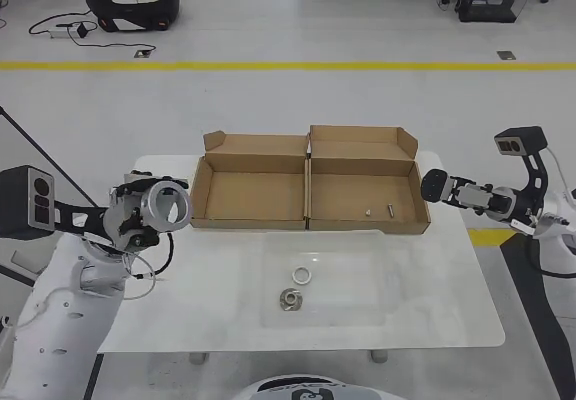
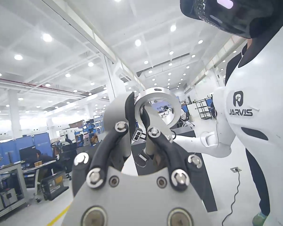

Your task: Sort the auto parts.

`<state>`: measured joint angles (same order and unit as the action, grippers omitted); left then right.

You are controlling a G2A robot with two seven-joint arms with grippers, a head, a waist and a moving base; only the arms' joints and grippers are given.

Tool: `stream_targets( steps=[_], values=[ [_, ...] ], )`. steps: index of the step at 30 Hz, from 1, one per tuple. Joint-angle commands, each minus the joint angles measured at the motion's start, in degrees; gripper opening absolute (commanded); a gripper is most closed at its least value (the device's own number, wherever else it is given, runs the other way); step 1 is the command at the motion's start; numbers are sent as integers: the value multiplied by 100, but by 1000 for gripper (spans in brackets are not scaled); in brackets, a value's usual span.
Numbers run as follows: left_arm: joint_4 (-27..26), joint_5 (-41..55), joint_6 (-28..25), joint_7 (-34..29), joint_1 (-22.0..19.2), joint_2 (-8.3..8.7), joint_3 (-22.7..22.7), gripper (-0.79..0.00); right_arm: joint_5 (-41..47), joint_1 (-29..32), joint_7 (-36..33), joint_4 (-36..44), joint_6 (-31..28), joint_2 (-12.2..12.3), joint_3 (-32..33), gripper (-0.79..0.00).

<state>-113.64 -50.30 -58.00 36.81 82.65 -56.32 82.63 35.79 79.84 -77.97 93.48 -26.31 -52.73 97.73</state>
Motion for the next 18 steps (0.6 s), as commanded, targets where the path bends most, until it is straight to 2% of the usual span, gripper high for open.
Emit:
stream_targets(
  steps=[1,9,14,18],
  values=[
    [-63,98,58,5,1,-9,-11,-785,0,0,0,0,0,0,0,0],
    [-280,650,0,571,-9,-74,11,-785,0,0,0,0,0,0,0,0],
    [-303,512,0,558,-32,-29,2,-785,0,0,0,0,0,0,0,0],
    [-241,-2,0,361,-104,52,75,-785,0,0,0,0,0,0,0,0]
  ],
)
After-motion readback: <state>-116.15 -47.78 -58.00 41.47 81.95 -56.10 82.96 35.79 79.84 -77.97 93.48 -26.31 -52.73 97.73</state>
